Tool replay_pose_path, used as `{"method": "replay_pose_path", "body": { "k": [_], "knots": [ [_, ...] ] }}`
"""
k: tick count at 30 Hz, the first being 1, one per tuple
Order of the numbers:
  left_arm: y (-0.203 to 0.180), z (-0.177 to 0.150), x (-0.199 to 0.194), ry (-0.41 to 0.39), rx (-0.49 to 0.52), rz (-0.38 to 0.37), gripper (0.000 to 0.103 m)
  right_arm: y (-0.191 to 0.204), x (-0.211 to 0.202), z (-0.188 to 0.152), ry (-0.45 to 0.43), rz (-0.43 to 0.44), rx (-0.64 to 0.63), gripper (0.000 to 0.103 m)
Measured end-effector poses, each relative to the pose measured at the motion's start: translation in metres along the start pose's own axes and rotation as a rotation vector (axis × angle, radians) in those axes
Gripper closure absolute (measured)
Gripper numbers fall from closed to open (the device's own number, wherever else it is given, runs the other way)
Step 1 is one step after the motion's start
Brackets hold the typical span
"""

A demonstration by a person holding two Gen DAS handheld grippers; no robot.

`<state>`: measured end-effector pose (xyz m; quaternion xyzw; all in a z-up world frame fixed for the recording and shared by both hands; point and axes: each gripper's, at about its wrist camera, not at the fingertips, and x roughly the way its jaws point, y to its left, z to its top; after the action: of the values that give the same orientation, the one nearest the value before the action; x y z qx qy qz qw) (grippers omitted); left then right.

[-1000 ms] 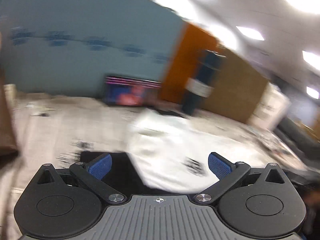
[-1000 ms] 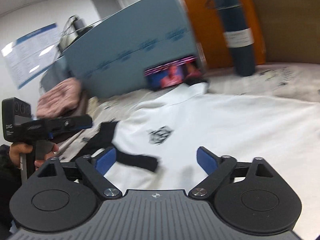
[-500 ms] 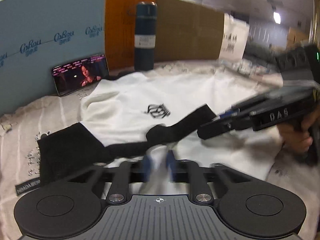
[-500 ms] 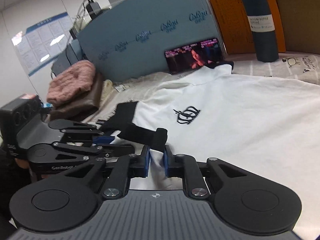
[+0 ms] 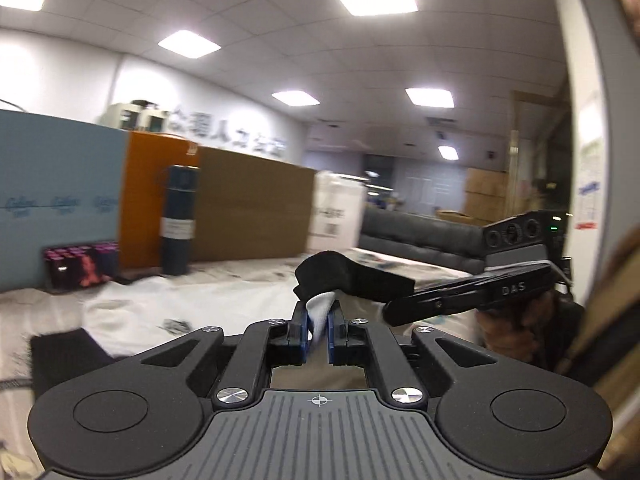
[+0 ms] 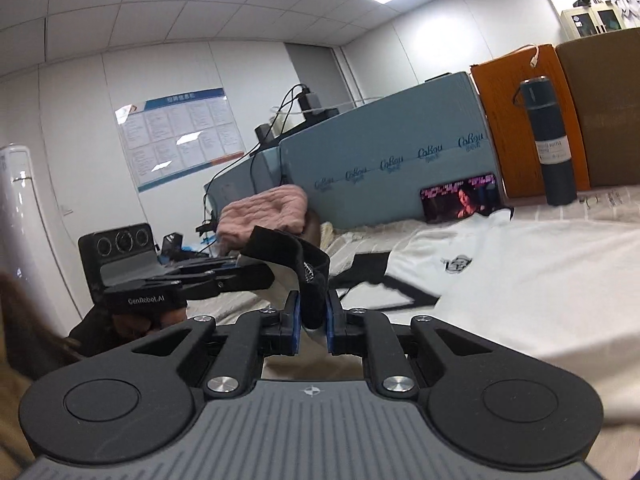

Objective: Fold clothes

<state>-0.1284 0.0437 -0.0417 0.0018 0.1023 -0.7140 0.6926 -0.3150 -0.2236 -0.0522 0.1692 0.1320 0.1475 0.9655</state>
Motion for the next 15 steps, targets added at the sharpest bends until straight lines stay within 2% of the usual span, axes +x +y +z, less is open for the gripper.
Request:
{"method": "replay_pose_path", "body": {
  "k": [2, 5, 8, 9, 10, 11, 12, 13, 14, 15],
  "knots": [
    [-0.012, -0.009, -0.006, 0.014, -0.015, -0.047, 0.095, 0.01, -0.01, -0.014, 0.021, -0.005, -0.007, 0.092],
    [-0.025, -0.025, -0.009, 0.079, -0.046, -0.107, 0.094, 0.015, -0.018, -0.034, 0.07, -0.013, -0.004, 0.092],
    [-0.031, -0.044, -0.002, 0.203, -0.058, -0.129, 0.094, 0.015, -0.02, -0.052, 0.134, -0.024, 0.006, 0.091],
    [-0.032, -0.049, 0.0, 0.239, -0.05, -0.129, 0.091, 0.016, -0.019, -0.058, 0.155, -0.025, 0.009, 0.091],
    [-0.033, -0.053, 0.002, 0.275, -0.04, -0.129, 0.082, 0.016, -0.019, -0.062, 0.172, -0.023, 0.01, 0.089],
    [-0.034, -0.057, 0.004, 0.31, -0.03, -0.128, 0.077, 0.016, -0.019, -0.065, 0.184, -0.017, 0.008, 0.083],
    [-0.034, -0.056, 0.004, 0.313, -0.027, -0.137, 0.066, 0.016, -0.02, -0.066, 0.189, -0.004, 0.01, 0.073],
    [-0.032, -0.054, 0.002, 0.299, -0.031, -0.156, 0.052, 0.016, -0.023, -0.066, 0.184, 0.019, 0.016, 0.067],
    [-0.03, -0.05, 0.0, 0.268, -0.036, -0.175, 0.047, 0.015, -0.026, -0.065, 0.176, 0.036, 0.02, 0.057],
    [-0.028, -0.044, -0.001, 0.23, -0.044, -0.185, 0.04, 0.015, -0.031, -0.063, 0.158, 0.034, 0.019, 0.054]
  ]
}}
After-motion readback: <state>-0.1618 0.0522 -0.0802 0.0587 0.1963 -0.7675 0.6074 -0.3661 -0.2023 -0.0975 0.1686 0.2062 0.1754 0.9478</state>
